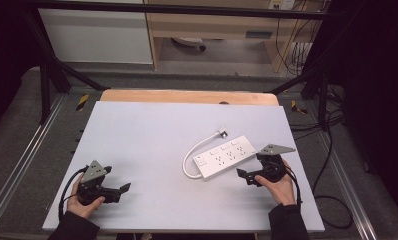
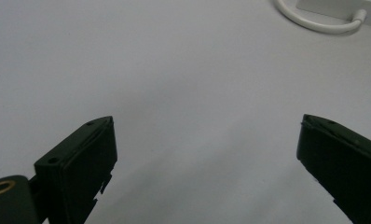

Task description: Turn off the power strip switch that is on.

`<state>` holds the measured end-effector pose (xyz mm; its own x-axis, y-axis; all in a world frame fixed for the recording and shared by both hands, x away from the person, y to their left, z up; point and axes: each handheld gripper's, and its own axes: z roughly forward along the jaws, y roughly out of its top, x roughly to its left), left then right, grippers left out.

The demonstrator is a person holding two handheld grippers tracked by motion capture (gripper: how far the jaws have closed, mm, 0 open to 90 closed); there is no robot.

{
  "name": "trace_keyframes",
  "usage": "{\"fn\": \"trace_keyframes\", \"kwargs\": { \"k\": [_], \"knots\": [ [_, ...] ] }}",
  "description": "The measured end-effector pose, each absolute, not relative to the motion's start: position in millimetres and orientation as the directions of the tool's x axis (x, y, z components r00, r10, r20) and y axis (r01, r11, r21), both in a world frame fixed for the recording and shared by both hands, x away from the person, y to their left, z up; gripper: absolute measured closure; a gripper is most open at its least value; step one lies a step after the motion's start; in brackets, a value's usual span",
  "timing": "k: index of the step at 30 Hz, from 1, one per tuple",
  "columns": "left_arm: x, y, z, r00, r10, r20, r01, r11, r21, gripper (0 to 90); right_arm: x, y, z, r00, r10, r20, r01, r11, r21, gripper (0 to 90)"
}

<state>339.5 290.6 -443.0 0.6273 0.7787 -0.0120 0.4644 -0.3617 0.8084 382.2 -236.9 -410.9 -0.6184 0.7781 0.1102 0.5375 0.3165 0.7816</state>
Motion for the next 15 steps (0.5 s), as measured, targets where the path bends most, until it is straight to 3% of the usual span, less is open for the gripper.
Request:
{"fn": "trace_keyframes", "kwargs": {
  "k": [15],
  "knots": [
    [339.0, 289.8, -443.3, 0.627, 0.779, -0.009, 0.466, -0.365, 0.806, 4.7, 361.7, -264.6, -435.8, -0.616, 0.777, 0.13, 0.568, 0.324, 0.757, 0.6]
  ]
}}
